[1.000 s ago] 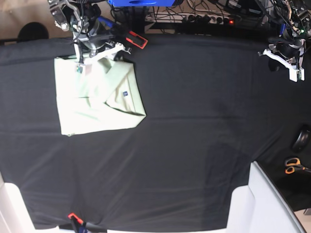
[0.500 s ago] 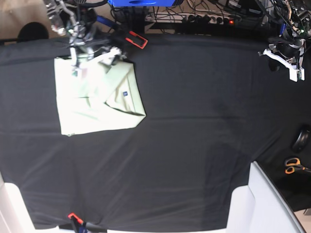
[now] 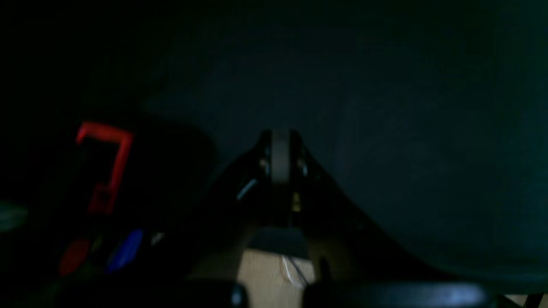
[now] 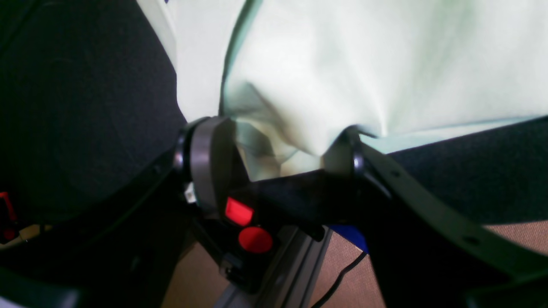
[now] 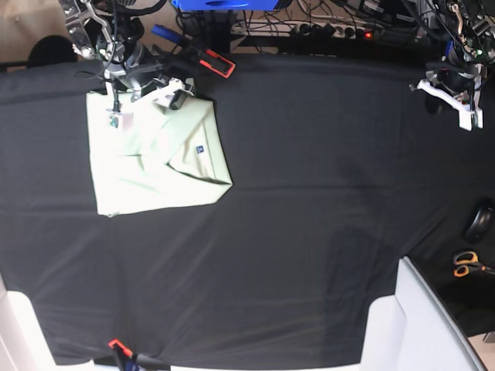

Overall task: Fold the T-shirt properly
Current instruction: 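Release and smooth the folded stack's collar edge with the right gripper, then lift the right gripper away and move the left gripper toward the shirt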

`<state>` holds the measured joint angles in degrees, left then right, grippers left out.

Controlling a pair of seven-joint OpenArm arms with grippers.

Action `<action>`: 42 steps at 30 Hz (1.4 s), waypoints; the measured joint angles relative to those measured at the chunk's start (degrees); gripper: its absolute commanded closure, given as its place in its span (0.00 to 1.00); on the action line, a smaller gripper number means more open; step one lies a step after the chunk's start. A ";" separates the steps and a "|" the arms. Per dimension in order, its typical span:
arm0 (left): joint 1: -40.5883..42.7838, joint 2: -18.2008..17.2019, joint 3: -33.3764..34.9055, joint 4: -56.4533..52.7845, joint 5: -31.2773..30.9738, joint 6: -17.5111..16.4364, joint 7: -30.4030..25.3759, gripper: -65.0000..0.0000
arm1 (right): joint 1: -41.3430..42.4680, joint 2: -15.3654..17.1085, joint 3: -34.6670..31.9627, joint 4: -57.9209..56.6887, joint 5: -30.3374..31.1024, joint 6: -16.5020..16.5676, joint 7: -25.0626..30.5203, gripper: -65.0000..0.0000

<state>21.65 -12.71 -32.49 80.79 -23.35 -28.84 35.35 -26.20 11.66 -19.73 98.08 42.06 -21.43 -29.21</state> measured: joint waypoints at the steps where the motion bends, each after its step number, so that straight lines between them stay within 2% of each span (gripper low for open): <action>1: 0.09 0.00 0.00 0.02 -0.04 -0.04 0.11 1.00 | 0.00 -0.02 0.00 0.00 -0.02 0.09 0.00 0.50; 8: -0.20 0.00 0.00 0.04 -0.07 -0.02 -0.09 1.00 | 0.28 -1.46 -0.15 -2.69 0.00 0.85 0.04 0.52; 10: -0.20 -0.02 0.00 0.04 -0.09 -0.04 -0.09 1.00 | 0.26 -1.57 -0.13 -3.87 -0.20 1.66 -0.17 0.63; 13: -0.24 -0.04 0.02 0.04 -0.09 -0.04 -0.09 1.00 | 0.44 -1.90 -0.11 -4.09 -0.17 2.78 0.04 0.90; 15: -0.22 -0.02 0.00 0.04 -0.07 -0.02 -0.07 1.00 | 0.46 -2.75 -0.11 -4.09 -0.13 2.78 0.04 1.00; 20: -0.26 -0.02 0.02 0.04 -0.09 -0.04 -0.11 1.00 | 0.44 -3.02 -0.15 -3.93 -0.02 2.78 -0.26 1.00; 22: -0.26 -0.02 0.02 0.04 -0.09 -0.04 -0.09 1.00 | 0.46 -3.08 -0.11 -3.50 0.07 2.78 -2.62 1.00; 26: -0.92 -0.02 0.00 0.02 -0.07 -0.04 -0.04 1.00 | 0.44 -3.67 0.00 -3.48 5.03 2.95 -4.28 1.00; 33: -1.62 0.00 0.02 -0.70 -0.07 -0.02 -0.09 1.00 | 0.44 -3.48 0.24 -3.48 5.62 2.89 -4.28 0.98; 35: -1.62 0.00 0.00 -0.70 -0.07 -0.04 -0.07 1.00 | 0.46 -3.50 0.24 -3.48 5.64 2.89 -4.35 0.92; 38: -1.66 0.04 0.02 -0.70 -0.09 -0.04 -0.09 1.00 | 0.46 -3.37 0.52 -3.34 9.07 2.75 -7.91 0.70; 40: -1.64 0.02 0.02 -0.70 -0.09 -0.04 -0.07 0.99 | 0.00 -2.84 1.27 -0.66 11.45 2.36 -9.42 0.58; 42: -1.62 0.04 0.02 -0.70 -0.07 -0.04 -0.04 0.99 | -1.16 -1.84 2.82 3.39 14.05 3.15 -9.84 0.55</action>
<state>20.03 -12.67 -32.47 80.09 -23.42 -28.88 35.31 -27.35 9.82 -16.91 101.47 56.12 -18.28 -39.05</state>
